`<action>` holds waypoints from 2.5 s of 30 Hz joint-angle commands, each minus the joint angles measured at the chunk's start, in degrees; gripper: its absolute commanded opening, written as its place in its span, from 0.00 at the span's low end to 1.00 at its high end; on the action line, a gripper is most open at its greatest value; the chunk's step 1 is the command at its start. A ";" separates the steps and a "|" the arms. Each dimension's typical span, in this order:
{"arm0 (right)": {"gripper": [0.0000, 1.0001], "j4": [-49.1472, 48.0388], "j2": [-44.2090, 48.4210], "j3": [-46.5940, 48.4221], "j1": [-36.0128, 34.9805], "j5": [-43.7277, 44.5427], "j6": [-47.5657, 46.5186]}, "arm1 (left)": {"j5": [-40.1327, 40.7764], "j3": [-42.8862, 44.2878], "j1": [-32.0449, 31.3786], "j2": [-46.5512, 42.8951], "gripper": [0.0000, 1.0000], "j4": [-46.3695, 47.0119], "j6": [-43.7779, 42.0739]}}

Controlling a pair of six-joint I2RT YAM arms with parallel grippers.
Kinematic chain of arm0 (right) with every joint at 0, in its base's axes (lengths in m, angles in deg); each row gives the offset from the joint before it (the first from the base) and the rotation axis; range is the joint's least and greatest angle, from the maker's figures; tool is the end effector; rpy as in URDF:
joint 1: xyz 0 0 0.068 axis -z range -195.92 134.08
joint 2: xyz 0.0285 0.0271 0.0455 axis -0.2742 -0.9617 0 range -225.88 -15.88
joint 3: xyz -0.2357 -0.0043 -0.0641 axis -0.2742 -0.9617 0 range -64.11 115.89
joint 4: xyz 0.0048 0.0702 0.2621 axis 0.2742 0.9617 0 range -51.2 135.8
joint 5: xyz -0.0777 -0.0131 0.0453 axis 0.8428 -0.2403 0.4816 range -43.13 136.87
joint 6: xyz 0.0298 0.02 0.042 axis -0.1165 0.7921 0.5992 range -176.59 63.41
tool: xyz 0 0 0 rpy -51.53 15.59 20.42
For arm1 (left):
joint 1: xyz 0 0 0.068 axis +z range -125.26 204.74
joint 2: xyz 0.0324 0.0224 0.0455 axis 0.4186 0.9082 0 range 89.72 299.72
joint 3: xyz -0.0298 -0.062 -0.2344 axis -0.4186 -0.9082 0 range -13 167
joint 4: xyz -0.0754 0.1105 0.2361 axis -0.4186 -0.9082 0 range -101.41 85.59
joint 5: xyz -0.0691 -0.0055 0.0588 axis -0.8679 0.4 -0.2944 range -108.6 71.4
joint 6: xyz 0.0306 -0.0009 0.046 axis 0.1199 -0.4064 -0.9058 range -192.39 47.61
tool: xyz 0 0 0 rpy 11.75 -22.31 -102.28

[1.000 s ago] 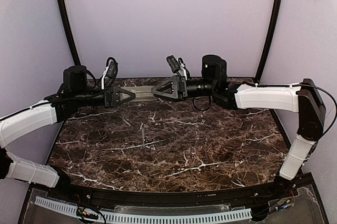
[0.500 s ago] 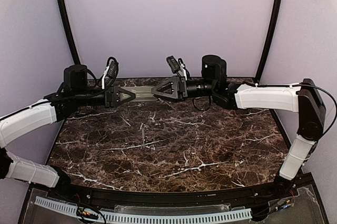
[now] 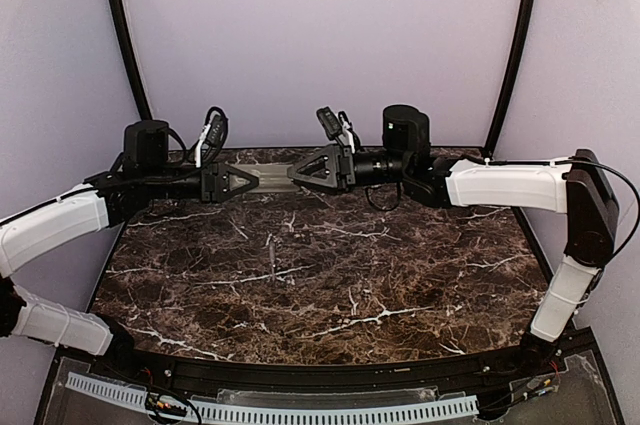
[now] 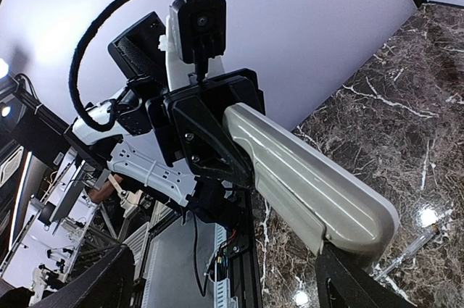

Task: Unload the batteries from the remote control

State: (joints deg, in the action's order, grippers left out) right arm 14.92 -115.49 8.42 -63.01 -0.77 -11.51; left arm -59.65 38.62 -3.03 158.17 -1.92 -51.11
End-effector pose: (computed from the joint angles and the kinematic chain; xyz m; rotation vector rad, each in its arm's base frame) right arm 0.2609 0.3215 0.2761 -0.7977 1.8203 1.8108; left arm 0.2495 -0.1594 0.2895 0.6469 1.8310 -1.2363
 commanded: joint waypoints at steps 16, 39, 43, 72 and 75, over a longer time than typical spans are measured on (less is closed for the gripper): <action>0.86 -2.71 2.33 3.66 -2.87 -3.86 -0.72 | 1.81 4.44 -2.49 2.94 0.00 -2.07 -2.13; 0.86 -1.28 1.90 3.17 -2.79 -2.12 -1.46 | 3.79 5.77 -2.53 5.01 0.00 -5.62 -2.47; 0.86 -0.94 1.86 2.88 -2.61 -1.40 -1.55 | 5.09 6.10 -2.52 5.33 0.00 -6.71 -2.67; 0.87 14.46 15.65 -7.75 -1.68 17.28 -10.71 | 5.14 6.44 -2.52 6.19 0.00 -6.76 -2.79; 0.88 16.32 18.58 -10.12 -1.72 20.60 -11.51 | 4.09 6.52 -2.55 6.61 0.00 -6.09 -1.89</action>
State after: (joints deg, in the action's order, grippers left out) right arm 28.28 -100.65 1.08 -64.97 14.01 -20.89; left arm -53.73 43.34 -5.50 165.03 -9.20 -53.17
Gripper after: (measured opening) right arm 0.873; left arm 0.211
